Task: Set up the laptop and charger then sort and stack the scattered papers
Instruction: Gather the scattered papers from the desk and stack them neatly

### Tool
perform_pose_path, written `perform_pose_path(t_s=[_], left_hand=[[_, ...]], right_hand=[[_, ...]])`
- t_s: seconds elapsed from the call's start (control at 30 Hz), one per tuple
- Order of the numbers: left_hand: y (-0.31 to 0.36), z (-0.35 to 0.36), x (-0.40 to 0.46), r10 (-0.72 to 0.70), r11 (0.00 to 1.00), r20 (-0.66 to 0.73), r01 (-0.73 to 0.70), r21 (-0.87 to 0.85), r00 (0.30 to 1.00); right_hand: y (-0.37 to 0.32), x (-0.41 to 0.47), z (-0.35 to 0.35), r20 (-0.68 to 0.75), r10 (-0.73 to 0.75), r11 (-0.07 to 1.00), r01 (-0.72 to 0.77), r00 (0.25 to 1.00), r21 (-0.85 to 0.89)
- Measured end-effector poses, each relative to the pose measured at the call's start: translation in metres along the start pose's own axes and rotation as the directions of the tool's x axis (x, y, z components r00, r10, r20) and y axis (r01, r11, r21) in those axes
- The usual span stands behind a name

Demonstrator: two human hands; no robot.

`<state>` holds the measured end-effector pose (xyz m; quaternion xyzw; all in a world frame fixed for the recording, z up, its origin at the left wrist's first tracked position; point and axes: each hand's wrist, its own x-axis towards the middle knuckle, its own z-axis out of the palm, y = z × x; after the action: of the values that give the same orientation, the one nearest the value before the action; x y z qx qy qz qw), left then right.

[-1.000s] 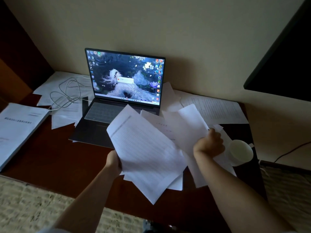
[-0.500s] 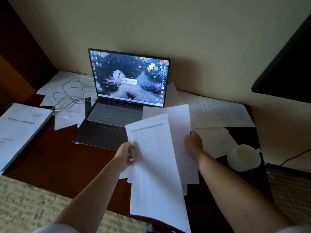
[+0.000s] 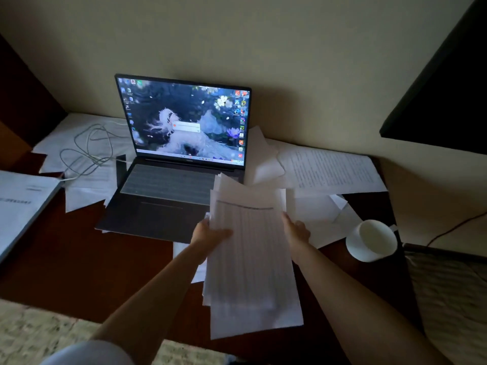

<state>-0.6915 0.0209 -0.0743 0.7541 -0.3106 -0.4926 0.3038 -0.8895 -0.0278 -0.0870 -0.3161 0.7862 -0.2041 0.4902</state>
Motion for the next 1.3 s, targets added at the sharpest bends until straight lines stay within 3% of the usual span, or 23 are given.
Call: perform_pose_path(t_s=[0.1, 0.23, 0.33, 0.43, 0.5, 0.6, 0.77, 0.87, 0.97, 1.13, 1.3], left_hand=[[0.003, 0.009, -0.016, 0.023, 0.999, 0.003, -0.023, 0.031, 1.000], [0.005, 0.011, -0.062, 0.135, 0.973, -0.116, -0.154, -0.172, 0.984], [0.019, 0.014, -0.104, 0.273, 0.912, -0.257, -0.334, -0.237, 0.927], [0.037, 0.020, -0.141, 0.347, 0.845, -0.413, -0.472, -0.253, 0.842], [0.037, 0.028, -0.163, 0.383, 0.813, -0.475, -0.533, -0.234, 0.792], [0.023, 0.045, -0.192, 0.400, 0.790, -0.507, -0.568, -0.233, 0.764], [0.011, 0.062, -0.215, 0.359, 0.799, -0.548, -0.552, -0.238, 0.756], [0.008, 0.069, -0.222, 0.356, 0.818, -0.535, -0.532, -0.218, 0.766], [0.006, 0.073, -0.226, 0.328, 0.813, -0.528, -0.519, -0.265, 0.783], [-0.009, 0.088, -0.226, 0.284, 0.880, -0.452, -0.417, -0.226, 0.846], [-0.035, 0.079, -0.200, 0.129, 0.901, -0.351, -0.258, -0.349, 0.927]], right_hand=[[0.012, -0.008, -0.015, 0.143, -0.082, 0.996, 0.075, 0.986, 0.048], [0.024, -0.028, -0.042, 0.225, -0.209, 0.963, 0.161, 0.952, 0.214], [0.011, -0.058, -0.062, 0.160, -0.411, 0.873, 0.336, 0.898, 0.354], [-0.004, -0.096, -0.086, 0.016, -0.602, 0.705, 0.523, 0.798, 0.478], [0.004, -0.110, -0.099, -0.036, -0.645, 0.645, 0.569, 0.763, 0.510], [0.033, -0.119, -0.115, -0.054, -0.653, 0.659, 0.602, 0.756, 0.452], [0.051, -0.130, -0.126, -0.020, -0.724, 0.635, 0.677, 0.690, 0.371], [0.059, -0.137, -0.131, -0.054, -0.669, 0.668, 0.632, 0.741, 0.393], [0.067, -0.137, -0.135, -0.090, -0.664, 0.647, 0.631, 0.742, 0.428], [0.076, -0.129, -0.135, -0.062, -0.556, 0.740, 0.528, 0.829, 0.416], [0.088, -0.110, -0.115, 0.033, -0.514, 0.836, 0.491, 0.857, 0.246]])
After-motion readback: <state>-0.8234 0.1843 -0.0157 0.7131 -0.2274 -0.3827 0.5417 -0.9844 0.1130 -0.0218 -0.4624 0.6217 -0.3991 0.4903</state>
